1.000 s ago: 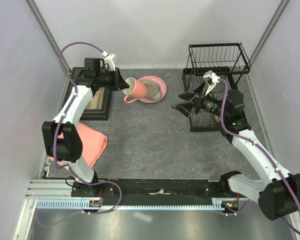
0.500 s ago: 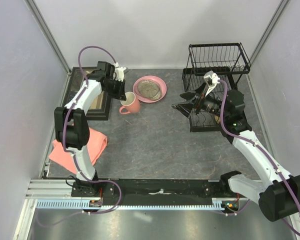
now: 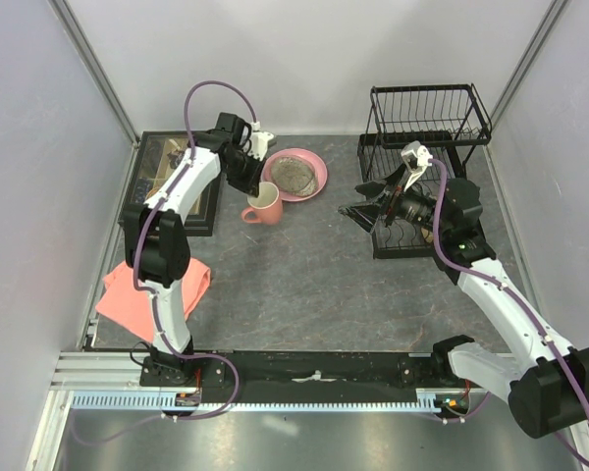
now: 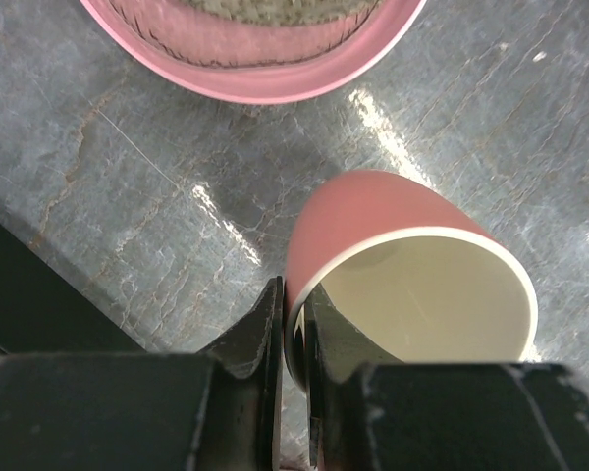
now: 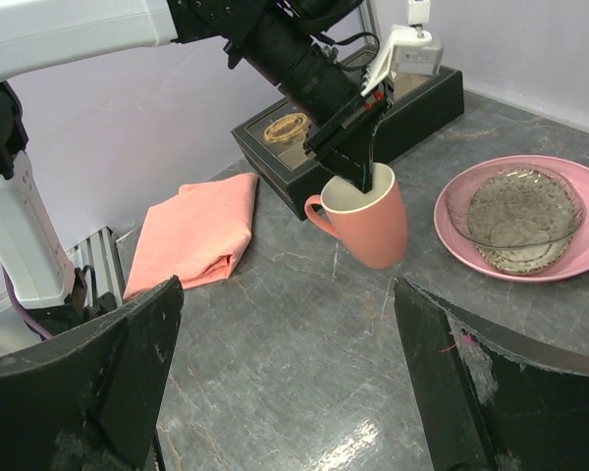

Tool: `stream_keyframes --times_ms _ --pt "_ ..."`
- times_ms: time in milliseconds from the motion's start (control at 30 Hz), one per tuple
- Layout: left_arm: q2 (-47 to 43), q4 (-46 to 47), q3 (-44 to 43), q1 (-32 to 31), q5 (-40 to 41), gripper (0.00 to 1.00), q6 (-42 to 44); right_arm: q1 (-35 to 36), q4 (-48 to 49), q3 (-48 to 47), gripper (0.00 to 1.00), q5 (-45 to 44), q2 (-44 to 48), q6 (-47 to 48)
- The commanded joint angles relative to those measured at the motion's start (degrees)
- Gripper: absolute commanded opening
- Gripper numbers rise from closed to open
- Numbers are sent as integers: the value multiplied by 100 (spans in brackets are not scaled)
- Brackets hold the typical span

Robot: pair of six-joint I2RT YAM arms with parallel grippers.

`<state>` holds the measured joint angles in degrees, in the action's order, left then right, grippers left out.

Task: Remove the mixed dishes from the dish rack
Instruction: Place the cup at the center of the board.

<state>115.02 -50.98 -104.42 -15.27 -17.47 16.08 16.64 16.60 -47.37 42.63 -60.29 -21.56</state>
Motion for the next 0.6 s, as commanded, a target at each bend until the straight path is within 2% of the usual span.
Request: stream_keyframes --times_ms 0,567 --pt "99 -140 -281 -143 209 2 273 -21 142 9 96 -9 123 126" --pt "433 -44 -228 -293 394 2 185 -30 89 9 97 -44 158 179"
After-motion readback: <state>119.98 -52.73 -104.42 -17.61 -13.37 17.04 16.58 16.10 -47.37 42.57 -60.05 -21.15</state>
